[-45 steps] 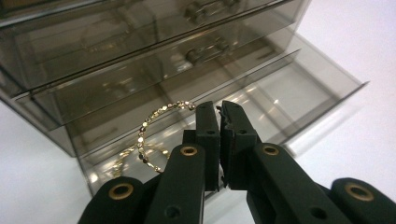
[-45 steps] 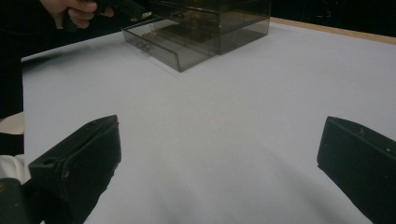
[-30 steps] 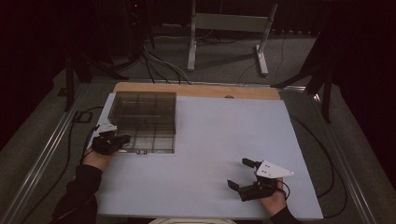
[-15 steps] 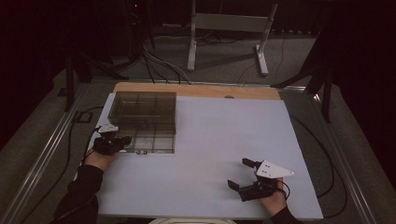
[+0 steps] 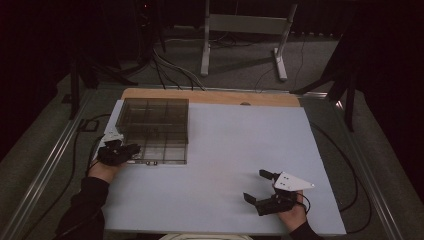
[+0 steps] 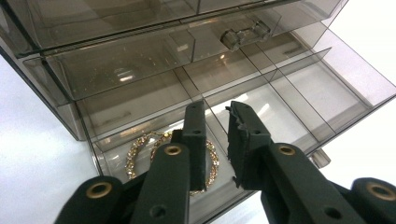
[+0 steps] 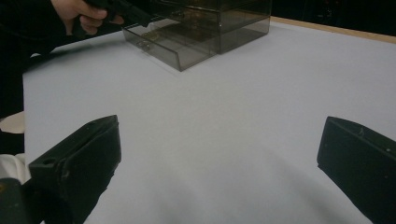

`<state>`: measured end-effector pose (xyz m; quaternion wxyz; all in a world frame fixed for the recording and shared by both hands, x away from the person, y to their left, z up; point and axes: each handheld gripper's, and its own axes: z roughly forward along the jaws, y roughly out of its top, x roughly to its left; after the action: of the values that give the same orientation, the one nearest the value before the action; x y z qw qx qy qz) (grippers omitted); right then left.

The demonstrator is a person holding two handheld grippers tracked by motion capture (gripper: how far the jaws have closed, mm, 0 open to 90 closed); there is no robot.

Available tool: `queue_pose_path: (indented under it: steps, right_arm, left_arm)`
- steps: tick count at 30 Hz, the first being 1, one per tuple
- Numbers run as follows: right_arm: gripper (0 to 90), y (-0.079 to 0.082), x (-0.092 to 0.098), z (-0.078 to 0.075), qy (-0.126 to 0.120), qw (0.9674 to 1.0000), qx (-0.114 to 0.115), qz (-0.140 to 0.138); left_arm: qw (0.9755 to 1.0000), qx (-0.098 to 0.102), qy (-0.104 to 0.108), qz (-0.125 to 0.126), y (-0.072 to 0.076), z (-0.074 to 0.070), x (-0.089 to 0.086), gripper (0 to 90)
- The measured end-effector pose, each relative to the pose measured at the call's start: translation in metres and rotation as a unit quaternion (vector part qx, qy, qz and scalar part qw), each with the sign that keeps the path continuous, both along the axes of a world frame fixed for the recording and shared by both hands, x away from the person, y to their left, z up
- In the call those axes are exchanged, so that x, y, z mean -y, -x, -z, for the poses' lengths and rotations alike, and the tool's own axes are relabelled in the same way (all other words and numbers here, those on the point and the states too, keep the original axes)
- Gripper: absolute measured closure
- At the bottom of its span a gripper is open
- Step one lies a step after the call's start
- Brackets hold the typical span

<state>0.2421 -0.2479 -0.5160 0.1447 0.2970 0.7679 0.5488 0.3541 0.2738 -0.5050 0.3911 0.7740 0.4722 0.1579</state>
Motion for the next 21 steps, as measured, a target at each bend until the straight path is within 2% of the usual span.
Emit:
queue_pose_path:
  steps: [7,10,12,21]
  right_arm:
    - [0.0,-0.0002,0.0003,0.0001,0.000,1.0000,-0.002,-0.001]
    - [0.0,-0.0002,0.0002,0.0001,0.000,1.0000,-0.002,-0.001]
    - [0.0,0.0001,0.0001,0.0000,0.001,1.0000,0.000,-0.001]
    - [0.0,0.0000,0.0011,0.0004,0.000,1.0000,-0.002,0.000]
  left_arm:
    - [1.0000,0.001,0.002,0.001,0.0019,-0.0032,-0.0002,70.1]
    - [1.0000,0.003,0.005,-0.006,0.0035,-0.0053,-0.0002,67.3]
    - [0.9999,0.005,0.010,-0.010,0.0044,-0.0068,-0.0002,60.0]
    - [0.9998,0.000,0.019,-0.005,0.0056,-0.0093,0.0043,48.1]
